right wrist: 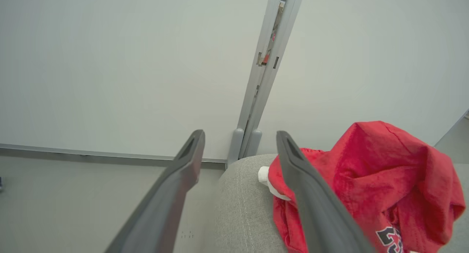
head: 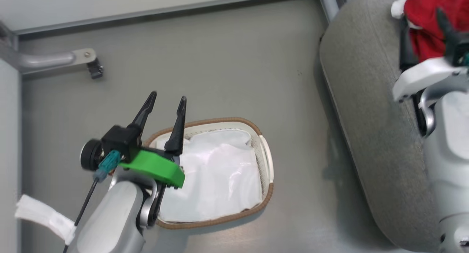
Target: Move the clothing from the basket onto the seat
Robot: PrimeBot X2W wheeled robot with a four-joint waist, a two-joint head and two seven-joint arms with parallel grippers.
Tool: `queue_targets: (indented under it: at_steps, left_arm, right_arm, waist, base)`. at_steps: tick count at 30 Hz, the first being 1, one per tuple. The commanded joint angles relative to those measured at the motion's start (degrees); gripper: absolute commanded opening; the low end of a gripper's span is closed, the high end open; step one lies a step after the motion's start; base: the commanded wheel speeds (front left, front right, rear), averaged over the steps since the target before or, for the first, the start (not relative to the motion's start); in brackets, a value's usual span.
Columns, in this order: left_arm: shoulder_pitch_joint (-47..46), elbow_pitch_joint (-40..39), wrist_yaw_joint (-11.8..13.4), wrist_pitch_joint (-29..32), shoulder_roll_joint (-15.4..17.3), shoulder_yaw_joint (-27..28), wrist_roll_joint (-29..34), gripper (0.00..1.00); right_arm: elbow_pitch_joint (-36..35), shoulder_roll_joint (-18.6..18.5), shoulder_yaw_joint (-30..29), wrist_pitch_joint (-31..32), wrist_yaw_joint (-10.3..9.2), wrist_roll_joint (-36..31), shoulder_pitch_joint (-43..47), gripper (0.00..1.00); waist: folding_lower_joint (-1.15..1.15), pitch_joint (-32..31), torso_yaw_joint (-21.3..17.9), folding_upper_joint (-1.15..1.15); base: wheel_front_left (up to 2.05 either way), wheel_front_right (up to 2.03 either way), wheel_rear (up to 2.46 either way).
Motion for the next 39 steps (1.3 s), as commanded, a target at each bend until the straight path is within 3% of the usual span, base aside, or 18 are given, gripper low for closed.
queue_targets:
  at_steps: [1,9,13,23,39]
  left_arm:
    - [2.2,-0.1,0.3,-0.2,-0.3,1.3,0.7,1.0]
    - [11.8,-2.2,0.8,-0.2,-2.0,10.9,2.8,1.0]
    - [15.7,-3.2,1.0,-0.2,-2.4,14.4,4.8,1.0]
    - [23.2,-4.1,-1.5,-0.1,-5.3,19.5,6.9,1.0]
    - [27.7,-3.6,-4.3,-0.1,-7.9,24.3,9.8,1.0]
  right_arm:
    - [-1.6,0.8,0.2,-0.1,-0.06,0.7,2.7,1.0]
    - [-12.1,6.7,-0.9,-0.1,-0.06,0.4,16.6,1.0]
    - [-16.8,8.0,-0.8,-0.1,-0.06,1.1,22.9,1.0]
    - [-22.5,8.3,4.1,-0.1,-0.06,9.7,35.2,1.0]
    - [-24.5,8.3,5.1,-0.1,-0.06,11.3,41.5,1.0]
  waist:
    - [0.0,-4.4,4.3,0.0]
    - [0.0,-7.9,7.2,0.0]
    - [0.0,-9.0,7.8,0.0]
    - [0.0,-11.5,9.1,0.0]
    - [0.0,-13.9,9.0,0.0]
  base:
    - [0.0,0.0,0.0]
    - [0.0,0.0,0.0]
    - [0.0,0.0,0.0]
    - [0.0,0.0,0.0]
    - [0.0,0.0,0.0]
